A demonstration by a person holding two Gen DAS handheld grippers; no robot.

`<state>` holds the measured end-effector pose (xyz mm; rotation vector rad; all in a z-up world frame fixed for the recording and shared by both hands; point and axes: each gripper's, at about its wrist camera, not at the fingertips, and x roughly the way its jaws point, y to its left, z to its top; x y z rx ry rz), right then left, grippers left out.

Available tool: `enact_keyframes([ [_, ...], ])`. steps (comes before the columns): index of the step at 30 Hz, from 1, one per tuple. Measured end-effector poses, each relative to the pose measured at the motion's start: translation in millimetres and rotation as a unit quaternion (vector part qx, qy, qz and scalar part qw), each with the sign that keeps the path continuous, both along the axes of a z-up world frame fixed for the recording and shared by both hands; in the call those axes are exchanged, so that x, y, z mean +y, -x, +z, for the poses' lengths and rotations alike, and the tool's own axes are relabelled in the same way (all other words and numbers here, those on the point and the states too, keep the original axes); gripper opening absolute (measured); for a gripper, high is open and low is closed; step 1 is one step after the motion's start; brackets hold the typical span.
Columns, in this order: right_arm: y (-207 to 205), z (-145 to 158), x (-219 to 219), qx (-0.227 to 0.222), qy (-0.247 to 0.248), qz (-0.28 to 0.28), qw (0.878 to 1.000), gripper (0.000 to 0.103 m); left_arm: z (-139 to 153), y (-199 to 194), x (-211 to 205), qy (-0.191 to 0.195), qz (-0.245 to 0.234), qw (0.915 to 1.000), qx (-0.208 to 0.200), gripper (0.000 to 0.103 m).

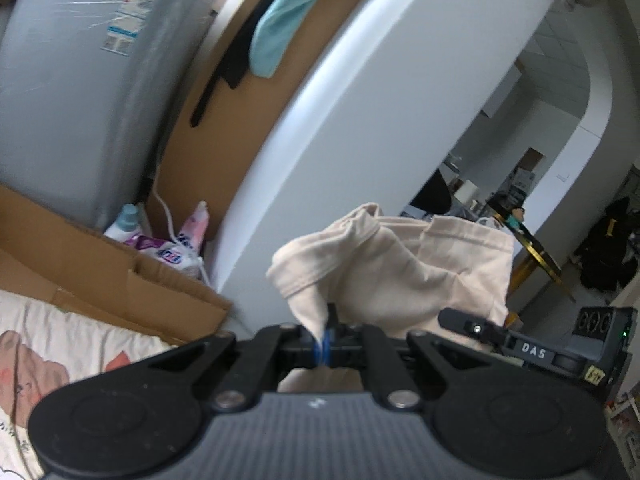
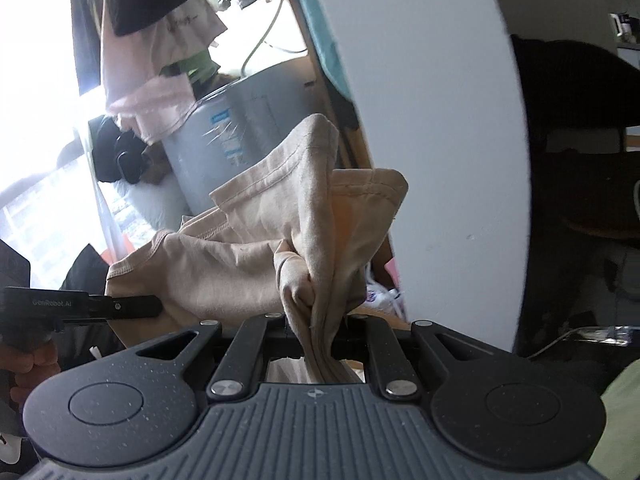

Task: Fold clothes
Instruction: 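Lift the folded beige shirt with both tools and carry it toward the black clothes pile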

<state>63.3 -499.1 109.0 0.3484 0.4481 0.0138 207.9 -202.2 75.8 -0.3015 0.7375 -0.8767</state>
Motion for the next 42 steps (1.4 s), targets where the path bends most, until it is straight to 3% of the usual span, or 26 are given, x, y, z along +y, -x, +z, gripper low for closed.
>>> enact_keyframes([
  [9,27.6,-41.8,-39.0,0.025,-0.005,-0.045,0.999,0.009,-42.1,-2.8,-52.0,0.009,-0.049,0.9985,0.025,0.002],
  [21,41.8,-142.0,-85.0,0.056,-0.013,-0.12,0.991,0.009,-145.9,-19.8,-115.4,0.01,-0.118,0.9923,0.036,0.002],
  [32,26.0,-228.1,-80.5,0.1,0.012,-0.137,0.985,0.009,-220.0,-23.3,-132.9,-0.02,-0.187,0.9821,0.011,0.002],
  [37,11.0,-254.1,-75.3,0.119,0.055,-0.127,0.983,0.009,-253.0,-37.6,-132.8,-0.016,-0.192,0.981,0.023,0.002],
  [42,-2.2,-279.1,-80.3,0.132,0.051,-0.122,0.982,0.009,-281.4,-51.1,-131.4,-0.015,-0.19,0.9811,0.033,0.002],
])
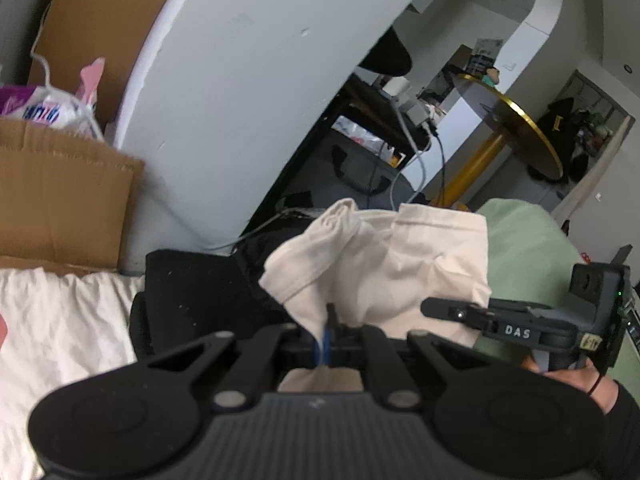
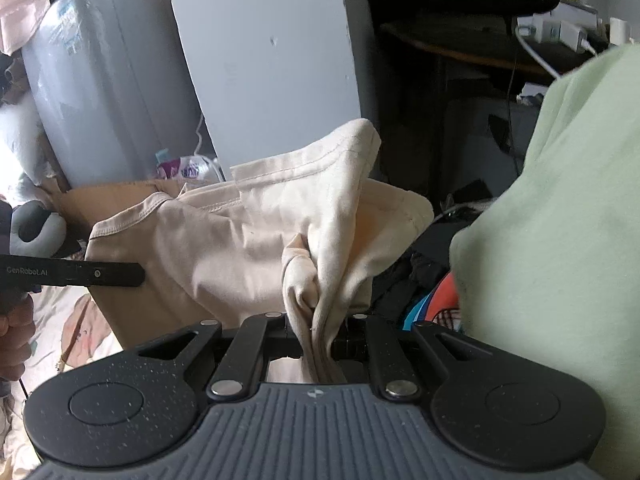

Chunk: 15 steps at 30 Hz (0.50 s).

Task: Fold clothes
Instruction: 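Lift the folded beige shirt with both tools and carry it toward the black clothes pile, then lower the shirt onto the black clothes pile and open both tools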

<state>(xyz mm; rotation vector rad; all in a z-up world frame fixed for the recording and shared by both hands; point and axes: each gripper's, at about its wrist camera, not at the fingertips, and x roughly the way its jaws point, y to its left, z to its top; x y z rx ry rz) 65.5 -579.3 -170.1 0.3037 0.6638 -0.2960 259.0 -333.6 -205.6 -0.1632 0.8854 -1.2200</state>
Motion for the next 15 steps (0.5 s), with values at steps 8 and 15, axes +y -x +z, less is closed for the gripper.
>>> enact_keyframes([
  [8,-21.0,-30.1,-1.5,0.021,0.009,0.001,1.0,0.009,-34.1,-21.4,-12.0,-0.013,-0.008,0.9999,-0.005,0.002],
  [15,-47.2,-52.6,-18.0,0.034,0.012,-0.016,0.999,0.01,-51.1,-43.7,-28.6,-0.021,-0.009,0.9997,-0.007,0.002],
])
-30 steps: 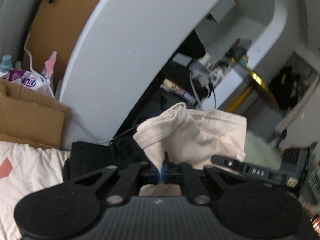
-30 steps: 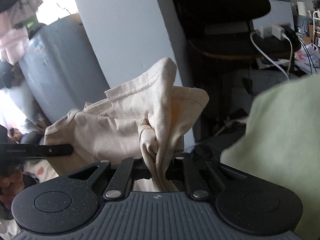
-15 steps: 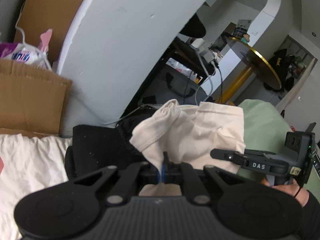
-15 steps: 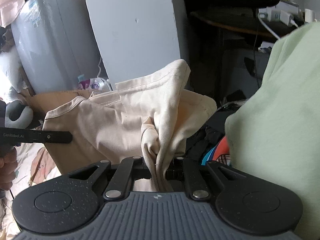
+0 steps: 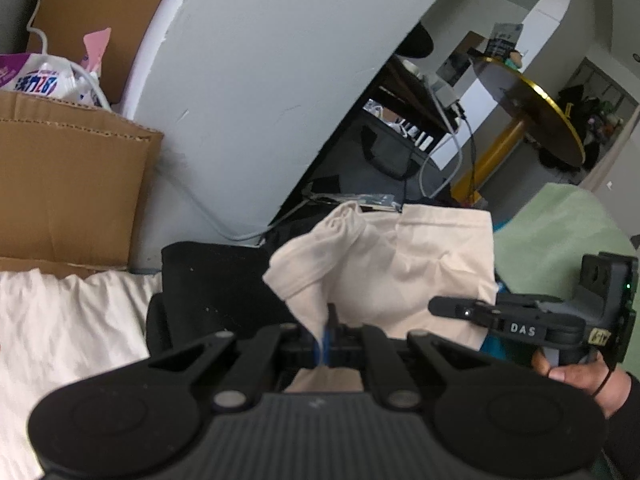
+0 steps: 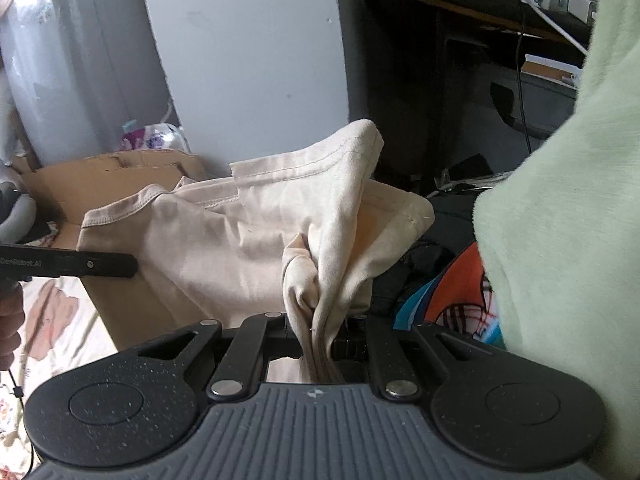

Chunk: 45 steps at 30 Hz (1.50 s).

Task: Fold clothes
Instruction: 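Lower the shirt onto the black clothes pile and open both tools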

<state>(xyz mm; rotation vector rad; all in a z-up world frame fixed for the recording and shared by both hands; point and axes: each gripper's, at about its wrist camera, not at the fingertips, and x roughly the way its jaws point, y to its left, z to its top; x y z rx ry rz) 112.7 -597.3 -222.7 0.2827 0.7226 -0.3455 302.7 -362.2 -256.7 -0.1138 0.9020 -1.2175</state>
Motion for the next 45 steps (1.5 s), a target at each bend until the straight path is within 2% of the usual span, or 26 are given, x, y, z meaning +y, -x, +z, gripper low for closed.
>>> enact_keyframes([
  [6,-25.1,-17.6,-13.4,0.011,-0.002,-0.005,1.0,0.01,-16.2,-24.9,-9.4,-0.009,0.017,0.9997,0.016,0.002],
  [12,-52.6,-32.7,-32.5,0.02,-0.036,-0.02,0.999,0.01,-31.6,-51.8,-23.2,-0.027,0.034,0.9987,0.027,0.002],
  [21,-88.2,-58.0,-56.2,0.054,-0.06,-0.04,0.996,0.01,-50.6,-84.1,-50.3,-0.049,0.042,0.9971,0.039,0.002],
  [30,-115.5,-83.7,-78.7,0.098,-0.043,-0.047,0.993,0.011,-81.8,-100.6,-71.9,-0.074,0.054,0.9946,0.048,0.002],
  [33,-121.3,-90.7,-84.2,0.11,-0.029,-0.051,0.992,0.014,-91.5,-104.0,-76.0,-0.085,0.056,0.9936,0.047,0.002],
  [35,-121.8,-92.6,-88.4,0.117,-0.018,-0.067,0.991,0.024,-98.2,-106.0,-80.1,-0.099,0.06,0.9924,0.043,0.002],
  [36,-120.5,-91.2,-90.6,0.116,-0.013,-0.077,0.99,0.024,-101.3,-106.4,-81.9,-0.106,0.066,0.9913,0.041,0.002],
  [38,-117.2,-87.6,-95.1,0.112,-0.002,-0.095,0.989,0.029,-107.5,-106.1,-85.1,-0.122,0.089,0.9878,0.041,0.007],
  [40,-110.0,-81.3,-95.6,0.099,0.013,-0.111,0.989,0.029,-111.6,-106.9,-85.3,-0.133,0.118,0.9828,0.05,0.022],
  [41,-106.3,-78.6,-94.7,0.092,0.017,-0.115,0.989,0.029,-112.5,-105.7,-83.6,-0.131,0.128,0.9815,0.055,0.024],
  [43,-100.7,-74.9,-91.0,0.08,0.024,-0.116,0.99,0.03,-111.5,-103.5,-78.0,-0.129,0.132,0.9809,0.06,0.037],
  [45,-94.8,-72.1,-82.8,0.063,0.032,-0.108,0.992,0.03,-109.3,-100.6,-71.8,-0.129,0.134,0.9807,0.061,0.04],
])
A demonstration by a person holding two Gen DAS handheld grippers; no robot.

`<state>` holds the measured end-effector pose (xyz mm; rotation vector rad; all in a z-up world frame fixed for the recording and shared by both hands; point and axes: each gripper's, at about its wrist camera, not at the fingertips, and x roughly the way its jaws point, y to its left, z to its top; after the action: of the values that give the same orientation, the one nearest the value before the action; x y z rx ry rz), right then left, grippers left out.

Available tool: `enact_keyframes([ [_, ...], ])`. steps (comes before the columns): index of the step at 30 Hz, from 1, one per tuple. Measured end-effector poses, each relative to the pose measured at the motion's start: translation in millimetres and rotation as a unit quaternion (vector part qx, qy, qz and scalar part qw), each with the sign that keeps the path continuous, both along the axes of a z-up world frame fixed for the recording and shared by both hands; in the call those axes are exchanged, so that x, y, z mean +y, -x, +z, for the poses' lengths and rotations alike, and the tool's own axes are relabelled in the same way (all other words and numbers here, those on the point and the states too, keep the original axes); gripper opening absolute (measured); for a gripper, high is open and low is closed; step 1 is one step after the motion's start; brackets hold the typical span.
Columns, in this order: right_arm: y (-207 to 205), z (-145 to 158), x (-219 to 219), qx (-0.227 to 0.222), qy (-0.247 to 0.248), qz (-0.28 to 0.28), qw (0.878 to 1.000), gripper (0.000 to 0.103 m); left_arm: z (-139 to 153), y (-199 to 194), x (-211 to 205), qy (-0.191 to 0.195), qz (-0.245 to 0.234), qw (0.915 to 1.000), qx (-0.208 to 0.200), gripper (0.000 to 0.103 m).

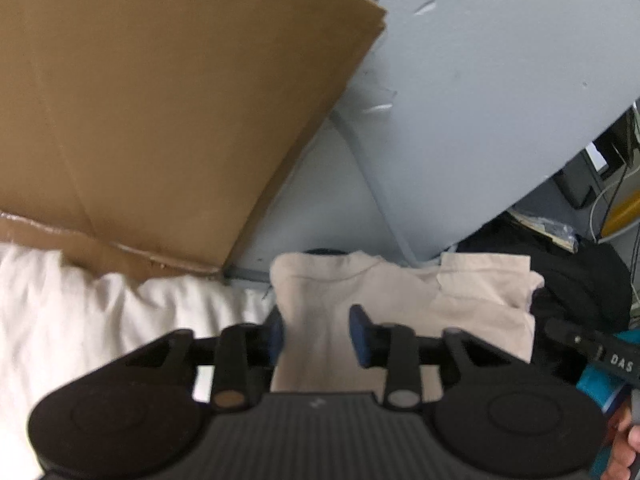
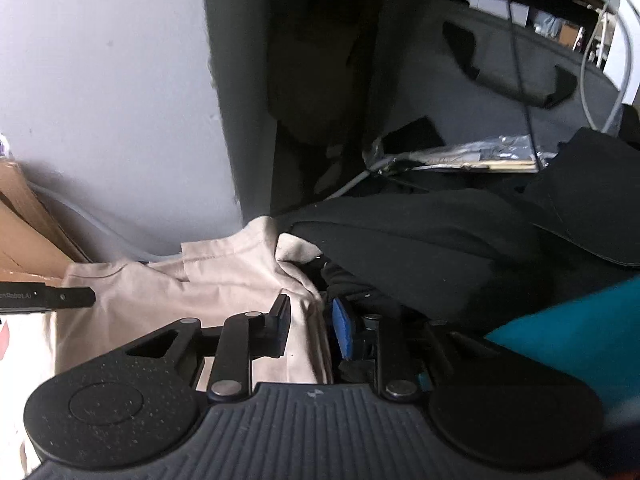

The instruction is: Fold clothes

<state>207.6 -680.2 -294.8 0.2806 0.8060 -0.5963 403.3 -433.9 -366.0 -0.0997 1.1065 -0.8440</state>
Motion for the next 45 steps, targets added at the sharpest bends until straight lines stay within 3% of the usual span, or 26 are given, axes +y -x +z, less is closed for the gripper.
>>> enact_keyframes([
  [6,-1.8,-8.0,16.8,-0.019,0.003,0.043,0.999,0.03,9.4,12.1,26.2,0.002,-0.006,1.0,-0.003,0.045],
  [15,-28.6,-28.5,16.3,-0.017,0.007,0.043,0.999,0.029,7.1,37.8,47.5,0.003,-0.029,0.9996,-0.003,0.048],
  [20,-49.6,-37.8,1.4,-0.004,0.02,0.02,1.0,0.025,2.1,47.7,49.2,-0.005,-0.039,0.9992,-0.004,0.048],
  [24,-58.0,-51.4,-16.3,0.012,0.004,-0.004,1.0,0.021,0.9,54.6,52.2,-0.004,-0.049,0.9988,-0.006,0.048],
  [31,-76.0,-66.7,-19.9,0.05,0.022,-0.004,0.998,0.018,-0.5,59.3,55.8,-0.006,-0.048,0.9988,-0.007,0.048],
  [35,-71.2,-50.5,-21.8,0.036,-0.002,-0.022,0.999,0.02,0.0,64.9,58.8,-0.008,-0.052,0.9986,-0.008,0.048],
  [40,-51.2,-26.3,-1.1,0.015,0.001,-0.004,1.0,0.027,2.2,76.7,66.4,-0.006,-0.06,0.9981,-0.009,0.048],
  [45,-23.2,-15.9,26.0,-0.016,-0.013,0.027,0.999,0.027,0.1,92.3,78.0,0.006,-0.066,0.9978,0.01,0.048],
])
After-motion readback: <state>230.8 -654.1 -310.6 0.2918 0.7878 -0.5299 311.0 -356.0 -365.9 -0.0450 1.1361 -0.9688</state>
